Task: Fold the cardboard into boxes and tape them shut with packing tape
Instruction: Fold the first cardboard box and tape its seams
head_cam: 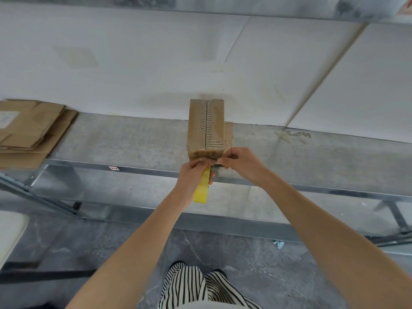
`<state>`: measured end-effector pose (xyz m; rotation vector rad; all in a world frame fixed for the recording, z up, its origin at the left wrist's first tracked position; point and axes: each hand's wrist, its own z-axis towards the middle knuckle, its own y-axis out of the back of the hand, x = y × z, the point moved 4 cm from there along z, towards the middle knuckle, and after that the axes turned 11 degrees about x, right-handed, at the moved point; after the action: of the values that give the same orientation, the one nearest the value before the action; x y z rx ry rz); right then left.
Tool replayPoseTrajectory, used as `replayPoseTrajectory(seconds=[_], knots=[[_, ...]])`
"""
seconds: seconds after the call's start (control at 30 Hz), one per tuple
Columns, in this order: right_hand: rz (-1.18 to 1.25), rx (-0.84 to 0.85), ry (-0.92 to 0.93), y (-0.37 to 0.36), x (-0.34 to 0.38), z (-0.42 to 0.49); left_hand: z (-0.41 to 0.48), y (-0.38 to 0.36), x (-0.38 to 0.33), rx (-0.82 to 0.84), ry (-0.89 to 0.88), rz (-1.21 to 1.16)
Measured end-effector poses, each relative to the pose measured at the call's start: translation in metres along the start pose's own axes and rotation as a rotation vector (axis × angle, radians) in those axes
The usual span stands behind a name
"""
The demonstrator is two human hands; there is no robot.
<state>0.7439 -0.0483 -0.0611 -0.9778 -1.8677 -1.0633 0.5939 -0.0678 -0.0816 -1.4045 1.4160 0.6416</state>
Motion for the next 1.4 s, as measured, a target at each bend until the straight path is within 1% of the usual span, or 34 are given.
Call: replayPoseTrajectory(seconds=[0.17,0.23,0.4,0.67,0.9,1.07,1.17,1.4], knots=[[0.013,0.055,0.017,0.003,-0.003,-0.001,-0.001,-0.001,-0.003,0.007,0.006,0.029],[-0.035,0.075,0.028,0.008,-0.001,-0.002,0.000,-0.002,-0.004,0.007,0.013,0.070],[-0.118,0.055,0.047,0.015,0.004,-0.004,0.001,-0.003,-0.004,0.016,0.012,0.135],[-0.100,0.084,0.012,0.007,0.002,-0.006,-0.001,-0.002,-0.003,0.009,-0.003,0.032],[-0.081,0.068,0.018,0.007,0.005,-0.005,0.007,0.002,-0.001,0.024,0.047,-0.043],[-0.103,0.069,0.029,0.006,0.008,-0.002,0.007,0.005,0.000,0.045,0.046,-0.057],[-0.159,0.068,0.025,0.005,0.012,0.000,0.007,0.006,-0.001,0.041,0.032,-0.087],[-0.179,0.126,0.009,0.008,0.012,-0.002,0.004,0.006,0.001,0.066,0.054,-0.080]])
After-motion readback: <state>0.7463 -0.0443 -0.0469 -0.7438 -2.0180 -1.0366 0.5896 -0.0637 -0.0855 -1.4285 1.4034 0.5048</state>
